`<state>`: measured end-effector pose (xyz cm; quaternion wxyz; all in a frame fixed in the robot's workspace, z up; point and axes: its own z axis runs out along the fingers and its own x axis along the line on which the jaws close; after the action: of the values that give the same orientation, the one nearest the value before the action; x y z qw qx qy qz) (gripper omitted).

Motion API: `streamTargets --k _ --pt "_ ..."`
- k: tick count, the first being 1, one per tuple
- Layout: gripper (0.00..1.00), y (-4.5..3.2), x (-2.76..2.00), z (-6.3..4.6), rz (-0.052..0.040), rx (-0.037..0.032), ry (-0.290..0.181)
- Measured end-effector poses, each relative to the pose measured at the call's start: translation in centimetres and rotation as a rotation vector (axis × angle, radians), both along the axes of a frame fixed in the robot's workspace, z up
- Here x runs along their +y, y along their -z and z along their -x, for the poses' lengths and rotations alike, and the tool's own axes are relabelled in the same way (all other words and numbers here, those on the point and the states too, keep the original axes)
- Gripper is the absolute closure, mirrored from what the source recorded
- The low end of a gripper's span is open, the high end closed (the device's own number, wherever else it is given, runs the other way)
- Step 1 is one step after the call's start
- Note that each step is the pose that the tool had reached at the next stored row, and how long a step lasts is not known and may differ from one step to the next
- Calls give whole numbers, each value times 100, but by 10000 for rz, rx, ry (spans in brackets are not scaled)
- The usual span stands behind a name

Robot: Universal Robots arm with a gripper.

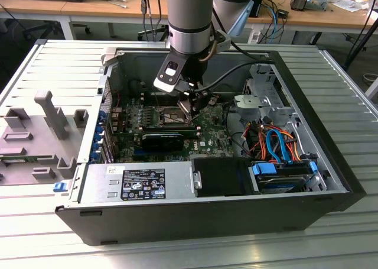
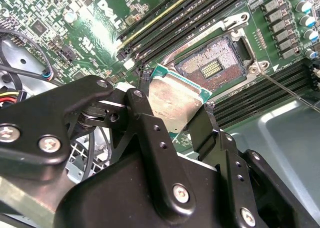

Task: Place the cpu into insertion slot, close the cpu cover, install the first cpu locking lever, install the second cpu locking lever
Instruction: 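Place the cpu into insertion slot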

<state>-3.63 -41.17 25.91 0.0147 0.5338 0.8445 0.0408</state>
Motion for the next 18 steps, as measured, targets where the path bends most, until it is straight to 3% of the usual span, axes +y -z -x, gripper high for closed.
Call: streamTargets --k 18 --pt "45 0 0 0 0 0 133"
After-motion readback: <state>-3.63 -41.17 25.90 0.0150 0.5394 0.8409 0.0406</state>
